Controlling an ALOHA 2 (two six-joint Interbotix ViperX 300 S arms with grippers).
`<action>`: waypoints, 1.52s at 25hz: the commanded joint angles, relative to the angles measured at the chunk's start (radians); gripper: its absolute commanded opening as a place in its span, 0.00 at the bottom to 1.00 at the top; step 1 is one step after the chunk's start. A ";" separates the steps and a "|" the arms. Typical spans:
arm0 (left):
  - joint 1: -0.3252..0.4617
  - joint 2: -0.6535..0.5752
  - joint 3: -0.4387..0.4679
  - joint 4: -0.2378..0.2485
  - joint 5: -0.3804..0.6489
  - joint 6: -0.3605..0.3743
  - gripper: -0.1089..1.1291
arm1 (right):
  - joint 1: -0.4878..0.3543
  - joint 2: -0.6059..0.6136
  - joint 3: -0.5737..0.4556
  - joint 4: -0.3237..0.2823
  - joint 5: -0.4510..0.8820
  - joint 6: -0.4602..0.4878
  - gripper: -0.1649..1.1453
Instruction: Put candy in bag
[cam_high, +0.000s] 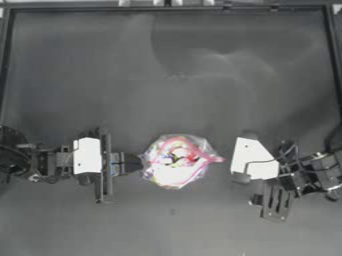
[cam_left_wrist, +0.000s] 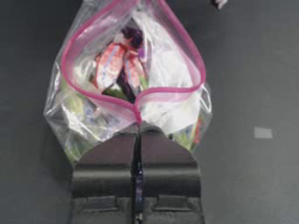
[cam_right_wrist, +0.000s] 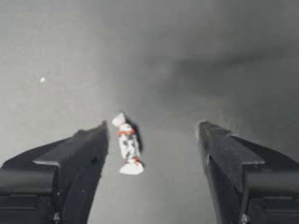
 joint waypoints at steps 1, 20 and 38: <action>-0.002 -0.017 -0.011 0.000 -0.009 -0.002 0.18 | 0.018 -0.015 0.000 0.011 -0.006 0.005 0.82; -0.006 -0.017 -0.014 -0.002 -0.009 -0.002 0.18 | 0.098 0.058 0.032 0.023 -0.048 0.040 0.82; -0.011 -0.008 -0.018 -0.003 -0.011 -0.025 0.18 | 0.106 0.127 0.034 -0.017 -0.049 0.067 0.82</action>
